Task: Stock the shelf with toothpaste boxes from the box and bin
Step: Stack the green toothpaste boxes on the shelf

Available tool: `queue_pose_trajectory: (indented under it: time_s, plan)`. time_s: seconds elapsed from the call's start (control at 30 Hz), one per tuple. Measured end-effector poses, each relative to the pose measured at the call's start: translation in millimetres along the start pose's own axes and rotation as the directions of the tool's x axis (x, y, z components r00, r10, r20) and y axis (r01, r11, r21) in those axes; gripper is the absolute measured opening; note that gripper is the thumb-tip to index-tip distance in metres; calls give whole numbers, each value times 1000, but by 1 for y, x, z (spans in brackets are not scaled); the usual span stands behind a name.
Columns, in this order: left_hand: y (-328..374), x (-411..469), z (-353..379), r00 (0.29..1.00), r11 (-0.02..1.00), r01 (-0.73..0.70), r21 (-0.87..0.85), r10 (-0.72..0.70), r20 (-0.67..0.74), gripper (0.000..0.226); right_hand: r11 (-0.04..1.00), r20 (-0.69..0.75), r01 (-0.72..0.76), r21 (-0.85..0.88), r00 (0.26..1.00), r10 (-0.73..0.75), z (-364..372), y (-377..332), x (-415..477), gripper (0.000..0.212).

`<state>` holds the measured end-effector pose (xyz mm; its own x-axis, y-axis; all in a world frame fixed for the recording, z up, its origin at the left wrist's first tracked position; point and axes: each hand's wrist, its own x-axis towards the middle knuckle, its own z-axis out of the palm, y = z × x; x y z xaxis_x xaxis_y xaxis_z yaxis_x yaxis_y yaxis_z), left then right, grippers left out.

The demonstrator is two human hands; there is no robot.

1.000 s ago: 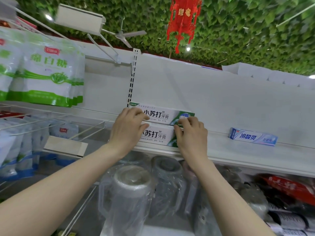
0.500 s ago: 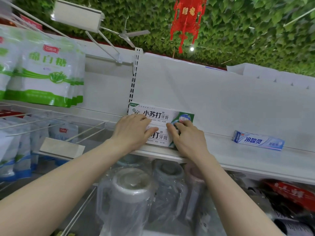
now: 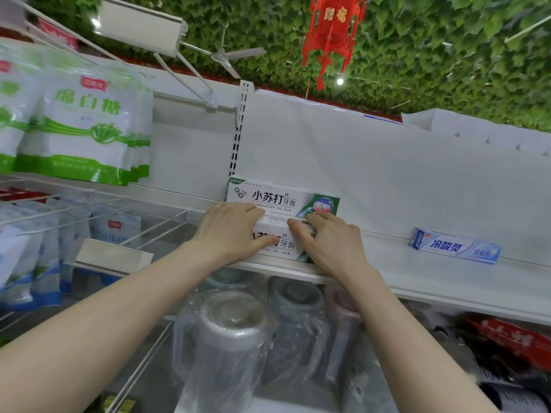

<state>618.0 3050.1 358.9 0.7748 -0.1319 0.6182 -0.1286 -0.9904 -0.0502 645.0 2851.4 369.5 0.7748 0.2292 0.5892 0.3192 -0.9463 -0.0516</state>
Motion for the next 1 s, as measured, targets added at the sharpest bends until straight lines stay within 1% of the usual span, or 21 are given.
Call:
queue_pose_trajectory:
  time_s: [0.1,0.23,0.3,0.4,0.57,0.67,0.73,0.87,0.93,1.0]
  plan:
    - [1,-8,-3,1000,1000,-8,-5,8,-27,68,998,-65,63,-21,996,-65,6,-3,-11,57]
    - [4,-9,1,999,1000,5,-23,-7,-50,62,993,-79,108,-54,991,-112,16,-2,-16,57]
    - [6,-6,5,999,1000,17,-25,-18,-46,60,994,-79,106,-24,991,-107,20,-2,-12,55]
    - [8,-6,8,999,999,50,-10,-50,-18,58,990,-91,112,83,990,-104,26,-4,-9,53]
    - [15,-7,6,997,997,72,-33,-73,-28,53,990,-16,91,105,996,-90,20,-8,-3,54]
    - [20,-10,3,997,996,61,-67,-63,-35,44,989,-7,112,93,994,-112,16,-13,-5,50]
    - [22,-17,-1,994,992,52,-116,-63,-94,42,985,-60,134,104,990,-129,14,-17,-11,44]
    - [20,-42,-6,972,973,23,-229,-75,-223,44,964,-273,193,183,952,-138,14,-28,-35,36]
    - [17,-61,-5,957,967,-12,-253,-62,-283,43,947,-362,239,213,920,-151,18,-39,-54,37]
    - [14,-83,-3,933,965,-58,-255,-39,-357,38,932,-404,274,236,900,-162,24,-51,-75,42]
